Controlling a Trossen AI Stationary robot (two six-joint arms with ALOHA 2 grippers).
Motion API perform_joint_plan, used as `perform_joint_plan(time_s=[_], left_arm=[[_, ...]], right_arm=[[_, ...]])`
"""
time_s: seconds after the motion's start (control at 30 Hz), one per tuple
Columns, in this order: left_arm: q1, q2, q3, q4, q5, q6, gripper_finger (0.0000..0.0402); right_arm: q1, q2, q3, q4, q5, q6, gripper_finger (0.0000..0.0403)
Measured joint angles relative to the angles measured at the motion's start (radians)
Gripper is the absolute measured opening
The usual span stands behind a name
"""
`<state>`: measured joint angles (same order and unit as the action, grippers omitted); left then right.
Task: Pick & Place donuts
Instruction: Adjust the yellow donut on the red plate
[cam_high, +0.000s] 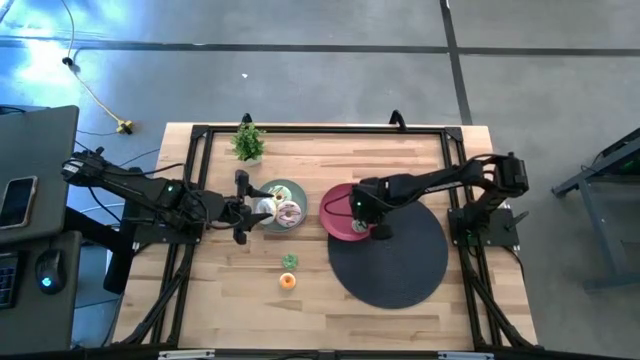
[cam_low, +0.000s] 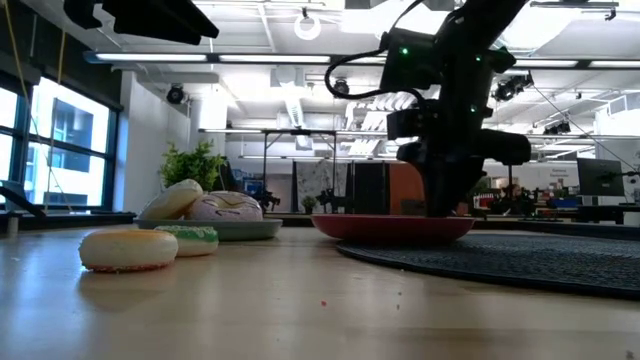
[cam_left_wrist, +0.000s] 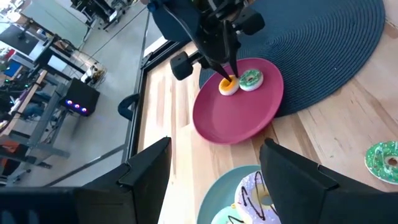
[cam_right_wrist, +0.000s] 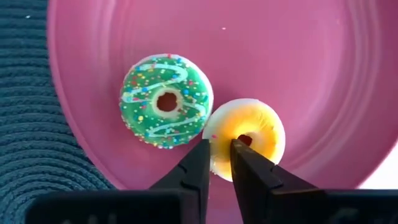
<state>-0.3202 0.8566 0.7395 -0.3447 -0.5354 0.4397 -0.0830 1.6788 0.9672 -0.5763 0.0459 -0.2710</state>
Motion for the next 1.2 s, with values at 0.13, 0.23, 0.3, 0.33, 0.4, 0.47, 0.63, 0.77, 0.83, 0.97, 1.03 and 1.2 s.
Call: perform_joint_plan(time_s=[0.13,0.23,0.3,0.33,0.4,0.47,0.63,0.77,0.83,0.97,1.03,1.2], left_arm=[[0.0,0.0,0.0,-0.003,0.0,0.0,0.0234],[0.0,0.0,0.0,-0.003,0.0,-0.002,0.0234],[0.0,0.0,0.0,-0.003,0.0,-0.003,0.0234],[0.0,0.0,0.0,-0.003,0.0,-0.004,0.0234],[0.0,0.0,0.0,-0.003,0.0,-0.008,0.0234],[0.0,0.0,0.0,-0.003,0.0,-0.008,0.0234],[0.0,0.0,0.0,-0.003,0.0,-0.008,0.0234],[0.0,0.0,0.0,-0.003,0.0,-0.008,0.0234],[0.0,0.0,0.0,-0.003,0.0,-0.008,0.0234],[0.0,0.0,0.0,-0.002,-0.001,-0.008,0.0234],[0.0,0.0,0.0,-0.002,-0.001,-0.002,0.0234],[0.046,0.0,0.0,0.009,0.064,0.025,0.0234]], right_arm=[[0.0,0.018,0.0,-0.005,0.001,0.006,0.0085],[0.0,0.024,0.0,-0.003,0.001,0.003,0.0108],[0.0,0.024,0.0,-0.003,0.016,0.002,0.0116],[0.0,0.024,0.0,-0.004,0.03,0.005,0.0117],[0.0,0.023,0.0,-0.004,0.054,0.024,0.0109],[-0.001,0.021,0.0,-0.003,0.055,0.044,0.0088],[-0.009,0.021,0.0,0.001,0.046,0.077,0.0013],[-0.024,-0.003,-0.002,0.028,0.035,0.186,0.0017],[-0.044,-0.037,-0.002,0.066,-0.001,0.28,0.0015],[-0.098,-0.144,-0.002,0.161,-0.084,0.506,0.0005],[-0.134,-0.193,-0.002,0.211,-0.146,0.628,0.0008],[-0.246,-0.265,-0.157,0.537,-0.468,0.991,0.0003]])
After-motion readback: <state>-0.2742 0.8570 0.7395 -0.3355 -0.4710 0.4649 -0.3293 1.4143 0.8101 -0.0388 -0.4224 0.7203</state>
